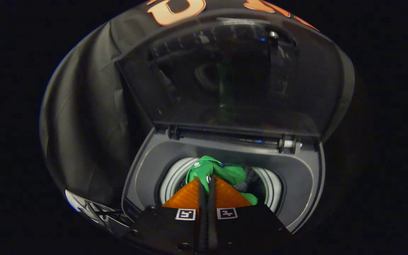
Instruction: Put the clothes into the washing machine and then close the washing machine lid.
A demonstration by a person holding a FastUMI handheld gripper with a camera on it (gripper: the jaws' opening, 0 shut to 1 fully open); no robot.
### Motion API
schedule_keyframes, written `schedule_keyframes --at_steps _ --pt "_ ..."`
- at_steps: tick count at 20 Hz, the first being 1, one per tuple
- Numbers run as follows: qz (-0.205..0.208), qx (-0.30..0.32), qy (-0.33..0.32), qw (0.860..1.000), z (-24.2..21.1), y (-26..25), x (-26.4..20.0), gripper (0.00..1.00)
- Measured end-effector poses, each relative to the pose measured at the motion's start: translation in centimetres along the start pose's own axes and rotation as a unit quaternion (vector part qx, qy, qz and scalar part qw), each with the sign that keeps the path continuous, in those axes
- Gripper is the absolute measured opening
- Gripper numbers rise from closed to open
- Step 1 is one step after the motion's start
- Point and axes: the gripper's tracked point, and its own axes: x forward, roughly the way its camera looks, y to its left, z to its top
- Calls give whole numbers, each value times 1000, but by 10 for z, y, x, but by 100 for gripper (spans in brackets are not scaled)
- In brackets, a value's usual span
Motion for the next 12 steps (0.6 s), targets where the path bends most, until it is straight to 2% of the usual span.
schedule_keyframes --at_steps 7,11,12 --pt "-24 12 69 997 -33 -8 27 8" --pt "-41 21 73 996 -37 -13 33 9" --pt "-44 25 77 996 -39 -12 32 12"
